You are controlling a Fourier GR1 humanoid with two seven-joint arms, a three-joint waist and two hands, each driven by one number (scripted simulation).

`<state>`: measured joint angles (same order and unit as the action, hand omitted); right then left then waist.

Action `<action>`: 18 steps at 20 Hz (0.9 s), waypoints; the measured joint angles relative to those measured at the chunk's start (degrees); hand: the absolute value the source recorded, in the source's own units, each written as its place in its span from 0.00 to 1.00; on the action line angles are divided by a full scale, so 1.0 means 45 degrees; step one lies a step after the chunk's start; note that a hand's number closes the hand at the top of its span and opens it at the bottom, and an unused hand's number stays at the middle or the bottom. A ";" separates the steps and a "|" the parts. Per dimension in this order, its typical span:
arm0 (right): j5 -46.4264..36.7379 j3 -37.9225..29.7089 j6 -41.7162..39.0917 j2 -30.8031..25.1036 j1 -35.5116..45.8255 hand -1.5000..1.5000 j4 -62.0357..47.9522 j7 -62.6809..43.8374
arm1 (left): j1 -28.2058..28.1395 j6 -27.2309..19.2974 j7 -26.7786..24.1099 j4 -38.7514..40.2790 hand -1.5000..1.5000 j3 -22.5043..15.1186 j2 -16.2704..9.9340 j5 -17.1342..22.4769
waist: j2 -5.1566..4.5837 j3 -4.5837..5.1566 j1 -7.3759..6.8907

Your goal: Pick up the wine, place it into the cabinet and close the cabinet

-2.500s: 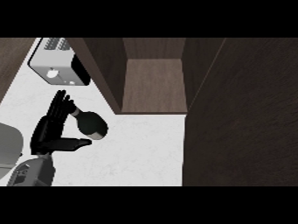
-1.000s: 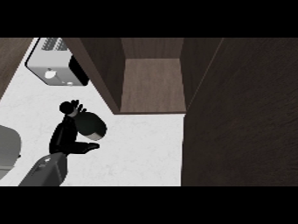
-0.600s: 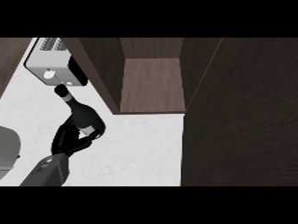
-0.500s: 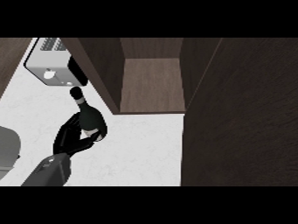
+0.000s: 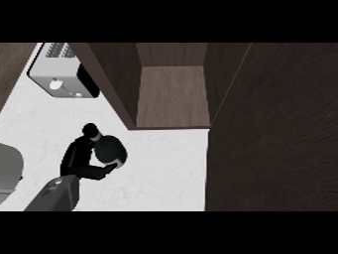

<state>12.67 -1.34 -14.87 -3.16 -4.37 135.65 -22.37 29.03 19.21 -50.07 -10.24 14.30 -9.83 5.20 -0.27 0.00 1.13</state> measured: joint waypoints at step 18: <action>-0.0096 -0.0283 0.0061 0.0011 -0.0297 0.00 0.0061 0.0032 | -0.4857 0.0480 -0.0508 -0.5654 1.00 -0.1142 0.0853 0.0628 | 0.0201 -0.0112 -0.0393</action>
<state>12.24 -2.61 -14.60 -3.11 -5.71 135.93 -22.22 7.17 21.38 -52.36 -35.68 9.16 -5.99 8.02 0.63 -0.50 -0.64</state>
